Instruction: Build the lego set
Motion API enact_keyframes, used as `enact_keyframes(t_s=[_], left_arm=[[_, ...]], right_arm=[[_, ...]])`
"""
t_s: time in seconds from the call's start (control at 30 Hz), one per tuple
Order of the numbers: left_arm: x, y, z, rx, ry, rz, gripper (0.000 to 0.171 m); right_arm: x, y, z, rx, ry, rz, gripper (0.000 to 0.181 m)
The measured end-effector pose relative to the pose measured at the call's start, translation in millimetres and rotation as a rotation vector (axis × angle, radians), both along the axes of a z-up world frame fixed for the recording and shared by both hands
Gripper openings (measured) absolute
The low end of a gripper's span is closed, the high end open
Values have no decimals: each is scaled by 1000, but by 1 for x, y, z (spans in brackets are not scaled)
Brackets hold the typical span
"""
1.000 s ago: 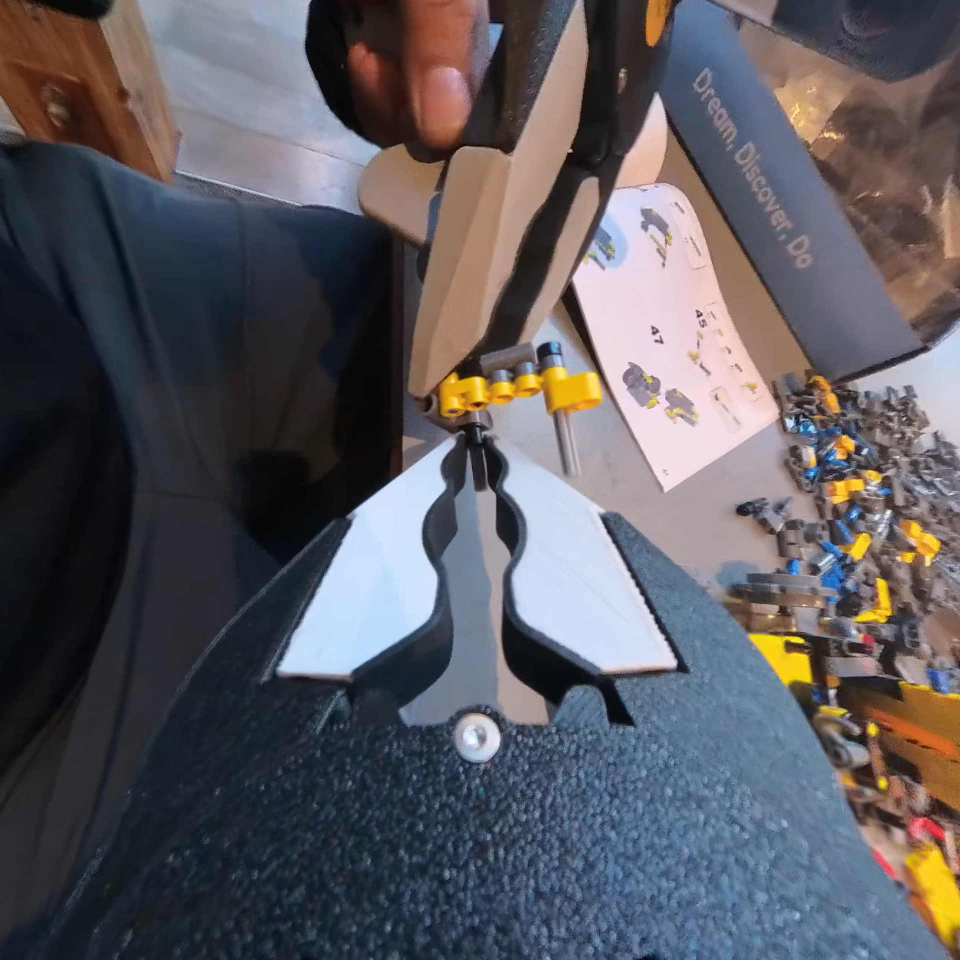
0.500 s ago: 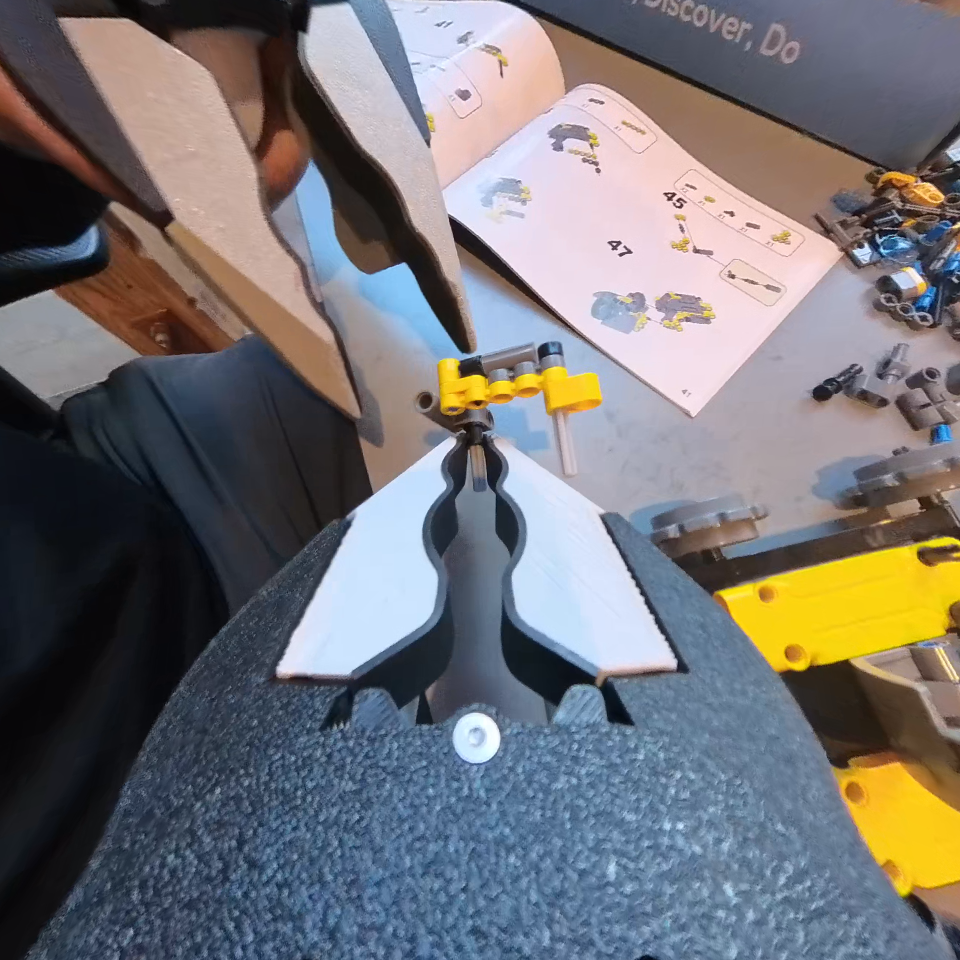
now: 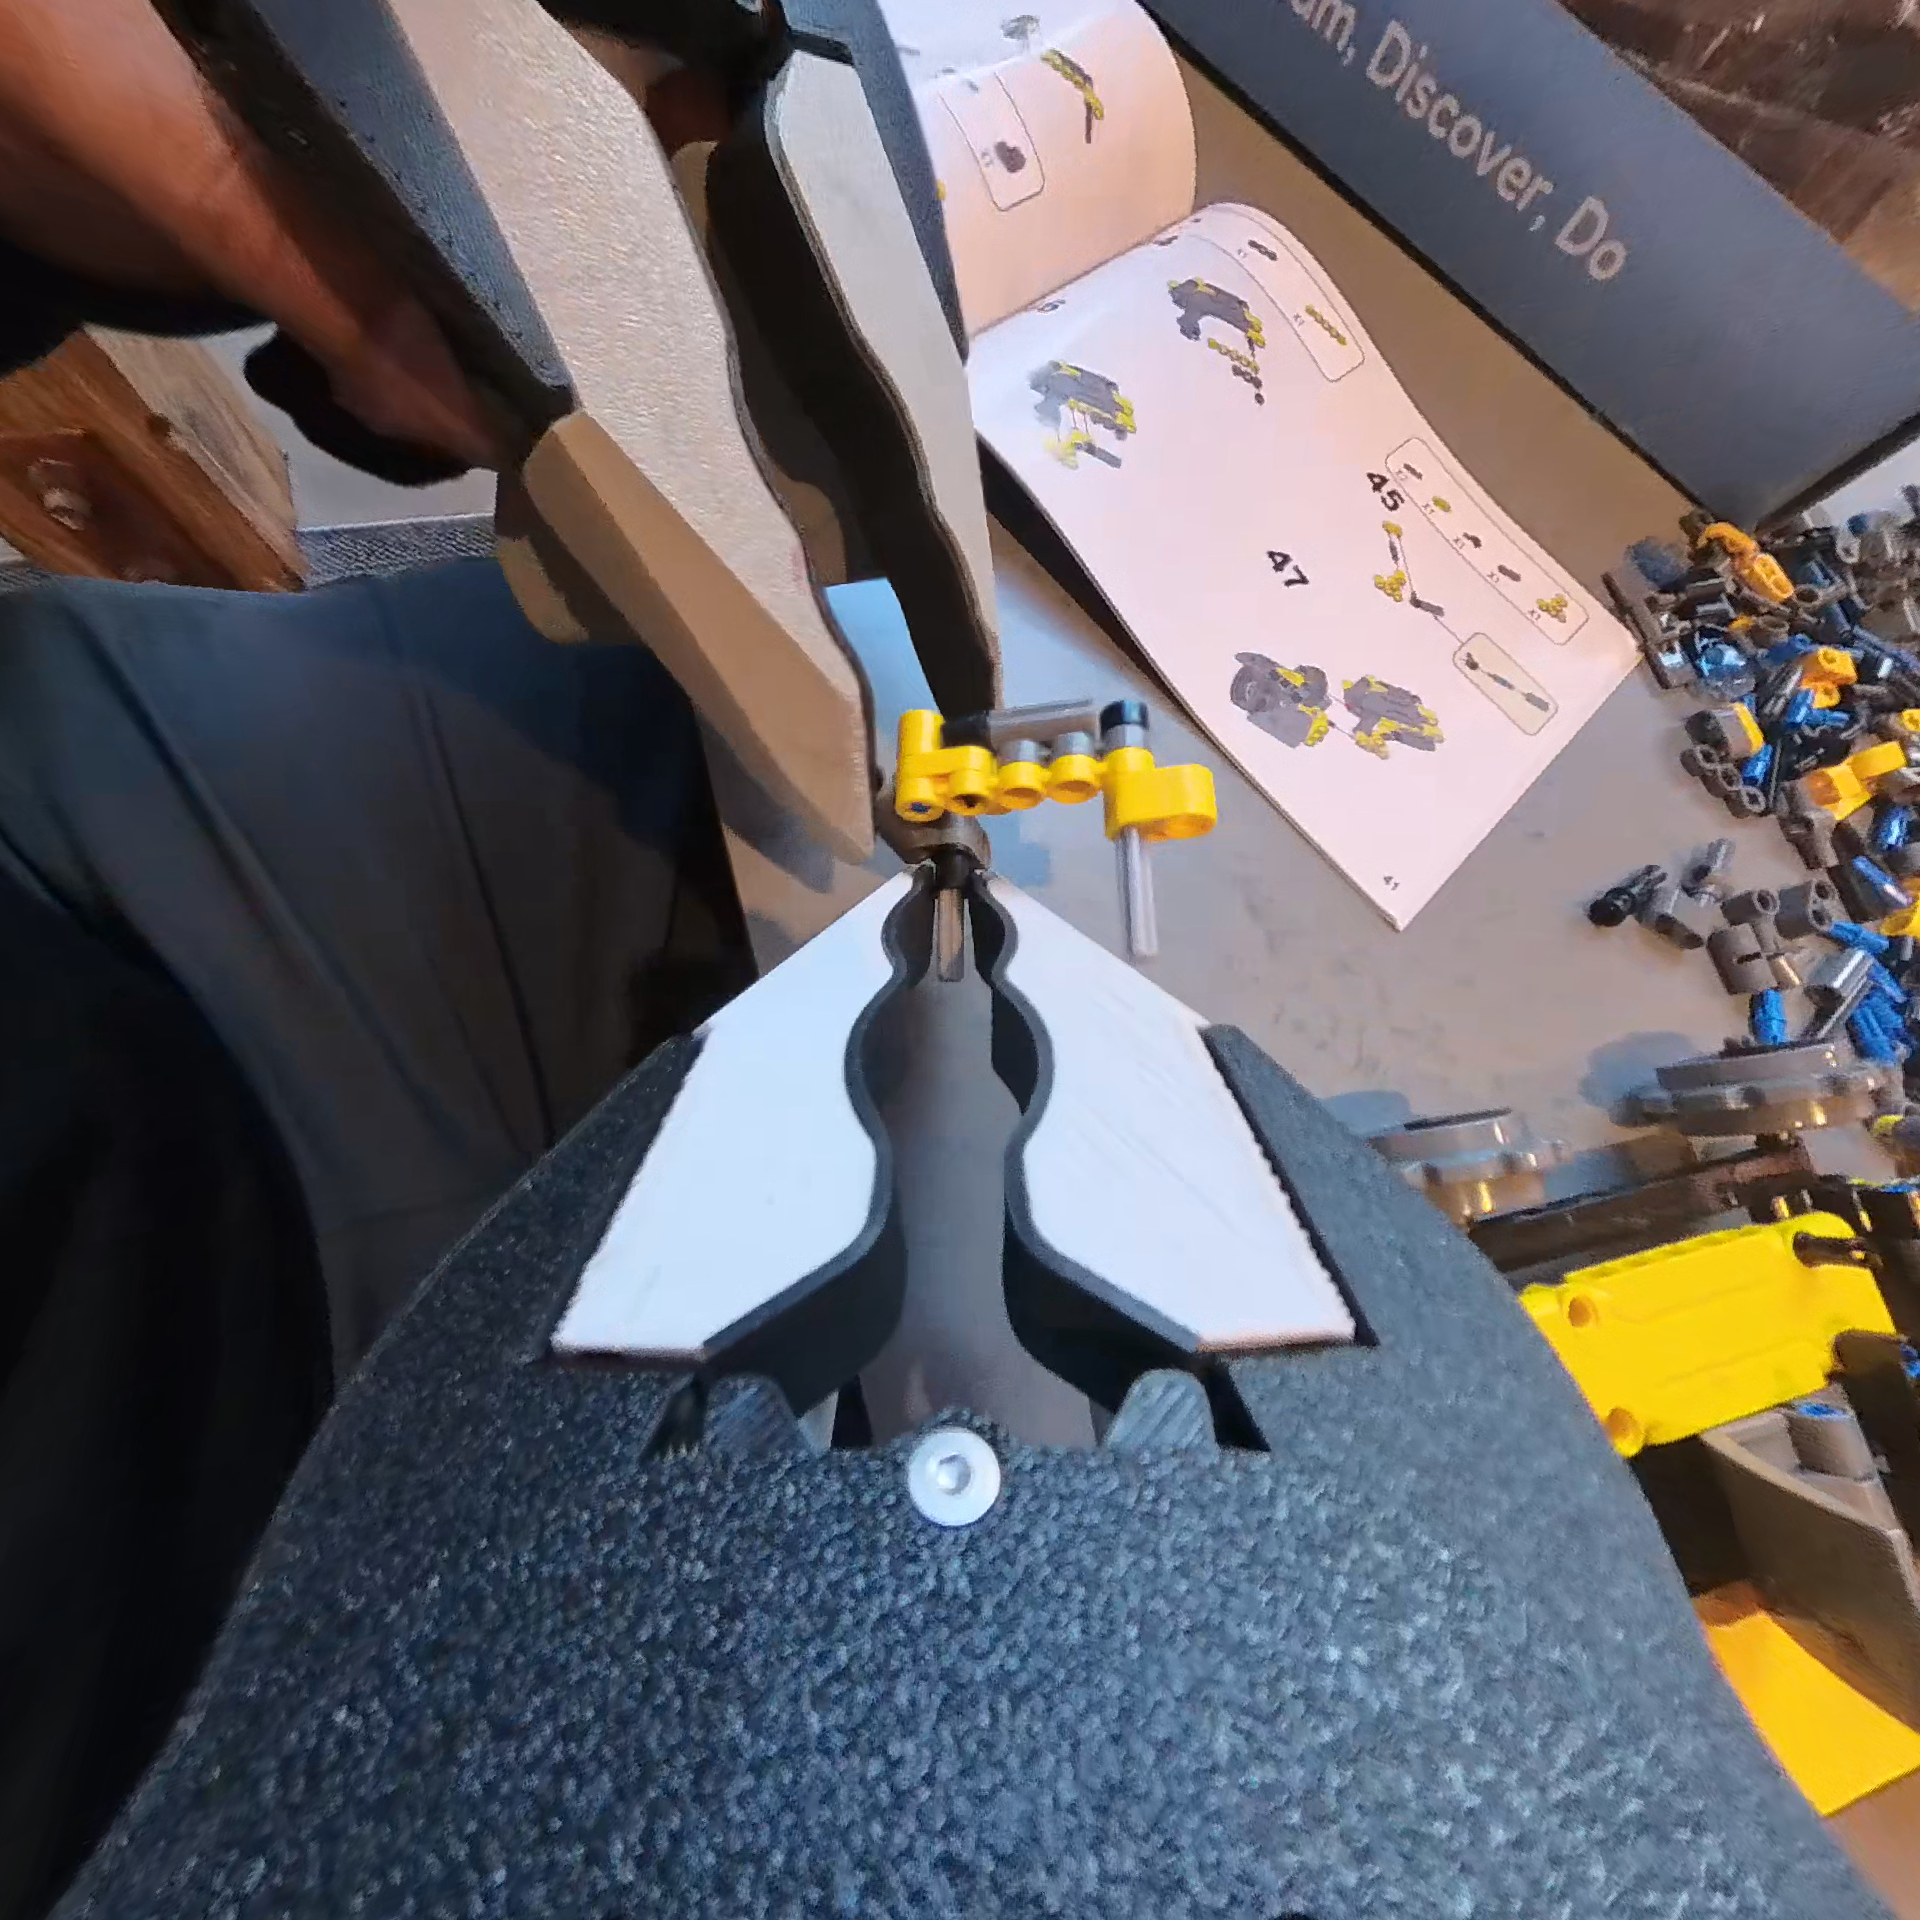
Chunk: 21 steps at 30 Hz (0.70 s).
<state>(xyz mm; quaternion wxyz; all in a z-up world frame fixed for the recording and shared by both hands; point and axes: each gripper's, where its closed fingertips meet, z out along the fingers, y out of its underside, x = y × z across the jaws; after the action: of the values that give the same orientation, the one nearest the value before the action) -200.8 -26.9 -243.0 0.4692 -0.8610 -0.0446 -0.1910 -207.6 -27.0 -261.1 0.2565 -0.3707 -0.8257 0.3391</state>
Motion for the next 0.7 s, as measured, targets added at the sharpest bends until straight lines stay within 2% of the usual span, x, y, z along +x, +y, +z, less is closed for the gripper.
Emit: enact_keyframes(t_s=[0.13, 0.33, 0.5, 0.6, 0.7], left_arm=[[-5, -6, 1, 51, 58, 70, 22], [-23, -22, -1, 61, 100, 150, 22], [-25, -44, 19, 216, 93, 174, 18], [-17, -57, 19, 251, 90, 175, 18], [-19, -61, 17, 262, 76, 225, 17]], right_arm=[[-1, -4, -2, 31, 3, 12, 7], [-7, -13, -4, -3, -26, 22, 20], [-11, -24, 19, -121, 56, 52, 23], [-10, -34, 31, -201, 99, 117, 28], [-11, -39, 27, -242, 59, 163, 29]])
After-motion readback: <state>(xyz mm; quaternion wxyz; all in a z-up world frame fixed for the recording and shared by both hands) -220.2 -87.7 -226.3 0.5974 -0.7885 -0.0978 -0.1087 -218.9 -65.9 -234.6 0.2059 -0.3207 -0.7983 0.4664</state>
